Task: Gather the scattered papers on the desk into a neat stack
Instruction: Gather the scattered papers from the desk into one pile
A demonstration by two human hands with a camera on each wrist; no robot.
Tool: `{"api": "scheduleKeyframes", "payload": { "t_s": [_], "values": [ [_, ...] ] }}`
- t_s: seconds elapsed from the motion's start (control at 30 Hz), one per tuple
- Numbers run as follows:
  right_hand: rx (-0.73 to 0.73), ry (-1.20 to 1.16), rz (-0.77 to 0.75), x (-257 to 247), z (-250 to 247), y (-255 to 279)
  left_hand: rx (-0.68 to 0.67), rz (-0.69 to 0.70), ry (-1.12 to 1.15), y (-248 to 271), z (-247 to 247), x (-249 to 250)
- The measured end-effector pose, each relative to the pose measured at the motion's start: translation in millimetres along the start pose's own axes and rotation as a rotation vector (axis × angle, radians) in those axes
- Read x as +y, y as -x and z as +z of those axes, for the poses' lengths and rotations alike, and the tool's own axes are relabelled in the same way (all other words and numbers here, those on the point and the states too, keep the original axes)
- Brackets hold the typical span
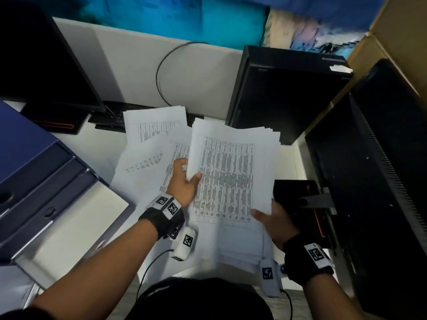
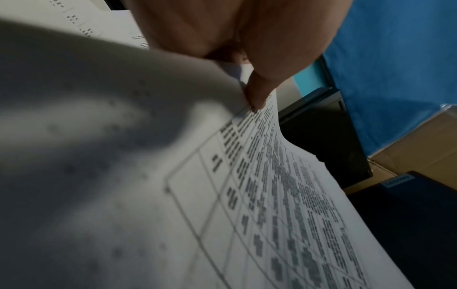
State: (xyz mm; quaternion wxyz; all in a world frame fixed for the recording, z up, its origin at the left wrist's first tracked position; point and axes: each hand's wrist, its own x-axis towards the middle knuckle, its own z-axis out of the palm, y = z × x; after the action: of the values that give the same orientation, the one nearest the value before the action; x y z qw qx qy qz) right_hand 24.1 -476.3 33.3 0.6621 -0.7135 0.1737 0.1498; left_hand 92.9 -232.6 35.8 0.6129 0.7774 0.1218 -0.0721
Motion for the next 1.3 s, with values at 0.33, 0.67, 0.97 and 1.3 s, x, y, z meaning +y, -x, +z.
{"api": "scheduleKeyframes", "payload": {
  "t_s": [0.33, 0.67, 0.97, 1.3],
  "values": [
    [0.115, -0.009, 0.073, 21, -21, 9, -0.015, -0.264, -0.593, -39, -40, -67],
    [0.212, -0.026, 0.14, 32, -25, 4, 0.128, -0.454, -0.92, -59, -56, -91],
    [0.202, -0.034, 0.098, 28, -23, -2, 0.081, -0.428, -0.698, -57, -57, -84],
    [0.198, -0.009, 0.044, 22, -19, -11, 0.114, -0.2, -0.574, -51, -71, -45]
  ]
}}
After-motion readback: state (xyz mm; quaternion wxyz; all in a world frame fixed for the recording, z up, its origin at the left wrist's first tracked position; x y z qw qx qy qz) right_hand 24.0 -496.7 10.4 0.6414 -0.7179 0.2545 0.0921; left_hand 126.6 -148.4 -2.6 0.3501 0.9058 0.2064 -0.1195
